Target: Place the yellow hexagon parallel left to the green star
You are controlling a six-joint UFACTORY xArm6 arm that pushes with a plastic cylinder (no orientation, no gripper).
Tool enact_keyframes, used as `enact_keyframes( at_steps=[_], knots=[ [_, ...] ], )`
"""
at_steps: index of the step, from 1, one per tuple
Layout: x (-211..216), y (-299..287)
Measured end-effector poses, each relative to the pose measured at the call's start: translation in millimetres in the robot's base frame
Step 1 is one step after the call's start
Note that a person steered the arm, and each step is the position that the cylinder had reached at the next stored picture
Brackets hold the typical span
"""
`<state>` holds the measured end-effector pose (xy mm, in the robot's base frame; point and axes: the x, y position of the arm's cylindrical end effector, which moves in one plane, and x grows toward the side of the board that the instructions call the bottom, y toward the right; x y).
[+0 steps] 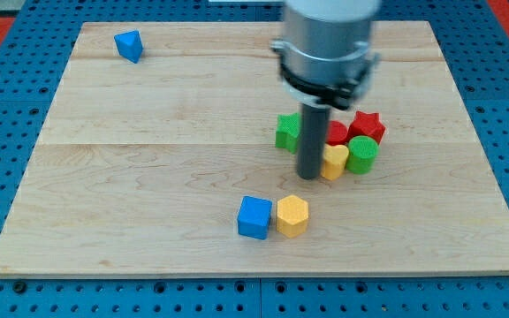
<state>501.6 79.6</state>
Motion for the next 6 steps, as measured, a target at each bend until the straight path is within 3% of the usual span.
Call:
enact_keyframes(
  at_steps=[1, 2, 3, 5, 6],
  knots=[
    [23.0, 37.6],
    [55.0, 31.7],
    [72.5, -27.6],
    [10.0, -144.2],
    [-15.2, -138.0]
  ],
)
